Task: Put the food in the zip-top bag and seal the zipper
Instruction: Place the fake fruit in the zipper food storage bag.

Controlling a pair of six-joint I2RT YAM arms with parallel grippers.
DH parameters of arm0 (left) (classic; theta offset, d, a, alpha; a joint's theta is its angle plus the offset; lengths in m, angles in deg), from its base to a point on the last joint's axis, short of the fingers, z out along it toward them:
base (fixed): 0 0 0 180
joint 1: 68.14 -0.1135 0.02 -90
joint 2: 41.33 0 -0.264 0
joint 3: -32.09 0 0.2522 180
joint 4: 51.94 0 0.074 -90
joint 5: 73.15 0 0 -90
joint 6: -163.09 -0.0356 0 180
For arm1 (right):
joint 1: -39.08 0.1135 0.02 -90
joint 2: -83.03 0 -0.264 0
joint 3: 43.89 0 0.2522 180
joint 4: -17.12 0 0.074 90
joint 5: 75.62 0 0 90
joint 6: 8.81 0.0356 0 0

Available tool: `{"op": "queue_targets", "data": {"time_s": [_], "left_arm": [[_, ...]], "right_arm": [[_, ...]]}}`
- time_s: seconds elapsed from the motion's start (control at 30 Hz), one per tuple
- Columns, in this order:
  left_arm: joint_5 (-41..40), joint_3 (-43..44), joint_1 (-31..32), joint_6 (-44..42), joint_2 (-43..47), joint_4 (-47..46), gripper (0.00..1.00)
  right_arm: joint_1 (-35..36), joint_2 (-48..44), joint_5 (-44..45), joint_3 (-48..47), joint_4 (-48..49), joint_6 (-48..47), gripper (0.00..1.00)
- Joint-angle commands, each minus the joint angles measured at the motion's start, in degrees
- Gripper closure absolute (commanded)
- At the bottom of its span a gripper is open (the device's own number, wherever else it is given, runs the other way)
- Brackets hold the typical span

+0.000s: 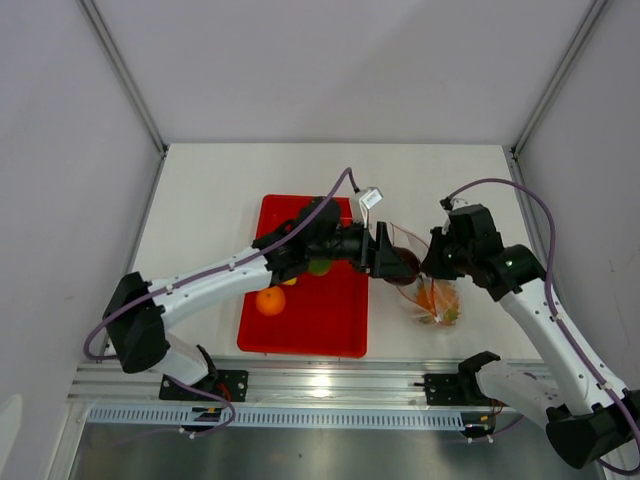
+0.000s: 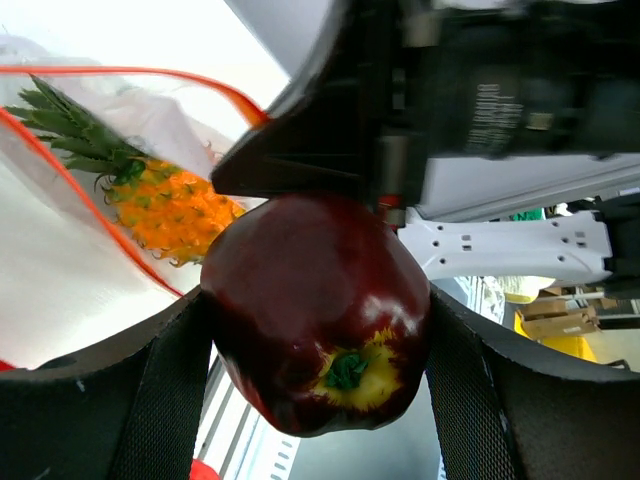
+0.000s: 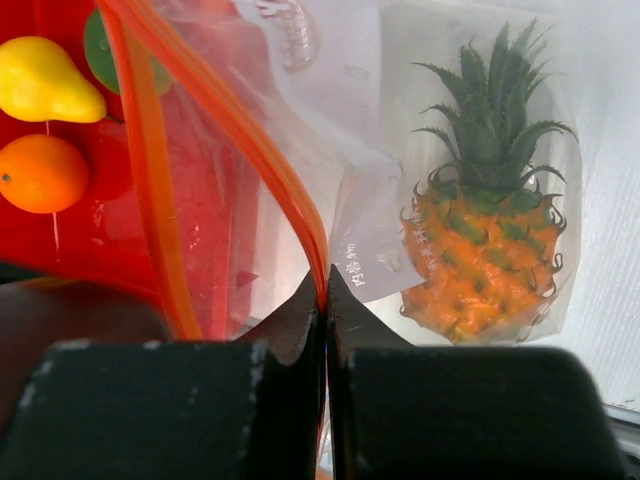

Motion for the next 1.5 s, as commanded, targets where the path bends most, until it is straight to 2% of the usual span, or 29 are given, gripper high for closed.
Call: {"op": "queue_targets", "data": {"time_s": [0.0, 0.13, 0.23, 0.33, 0.43, 0.47, 0.53, 0.6, 0.63, 0.7, 0.73, 0.97, 1.17, 1.3, 1.47], "left_arm": [[1.2, 3.4, 0.6, 2.4, -2.6, -6.0, 0.99], [-2.1, 5.8, 0.6, 3.3, -8.1, -3.5, 0.99], [-6.9, 8.3, 0.8, 4.4, -10.3, 2.3, 1.0], [-10.2, 9.3, 1.0, 5.0, -10.8, 3.9, 0.99], [-11.3, 10.7, 1.0, 4.7, -11.9, 5.6, 0.91], [-11.5, 10.8, 1.0, 4.9, -12.6, 5.8, 0.78], [-11.3, 11.2, 1.0, 4.9, -12.9, 6.2, 0.6], [-11.4, 10.8, 1.0, 4.2, -12.6, 6.2, 0.49], [-12.1, 10.7, 1.0, 3.9, -12.1, 6.5, 0.36], [-12.4, 9.8, 1.0, 2.6, -10.7, 6.4, 0.21], [-12.7, 9.5, 1.0, 2.1, -10.1, 6.9, 0.01], [-16.5, 7.8, 1.0, -3.8, -2.6, 8.3, 0.01], [-23.2, 5.7, 1.0, -7.8, 6.6, 12.2, 0.01], [-30.0, 5.4, -0.2, -7.8, 10.0, 19.8, 0.01], [-27.7, 1.4, -3.9, -6.0, 12.3, 22.5, 0.01]], "right_arm": [[0.1, 0.0, 0.5, -4.2, -0.6, 0.4, 1.0], [0.2, -1.1, 1.4, -6.3, -2.1, 0.2, 1.0], [0.2, -1.9, 1.8, -6.6, -2.6, 0.4, 1.0], [0.2, -2.5, 1.4, -6.0, -2.7, 0.5, 1.0], [0.1, -2.4, 2.3, -5.8, -3.3, -0.1, 1.0], [0.1, -2.2, 2.4, -6.0, -3.8, -0.2, 1.0], [-0.1, -2.3, 5.0, -6.2, -4.3, -0.4, 1.0], [-0.3, -2.5, 5.4, -6.0, -4.5, -0.7, 1.0], [-0.3, -2.6, 5.7, -5.8, -4.5, -0.7, 1.0], [-0.4, -2.5, 5.7, -5.6, -4.6, -0.7, 1.0], [-0.5, -2.5, 5.7, -5.6, -4.8, -0.7, 1.0], [-0.7, -2.9, 6.6, -5.8, -5.6, -0.6, 1.0], [-0.8, -2.5, 6.8, -4.9, -5.5, -0.7, 1.0], [-0.9, -2.2, 6.7, -5.1, -5.2, -0.6, 1.0], [-0.9, -1.3, 6.0, -5.4, -4.9, -1.0, 1.0]]}}
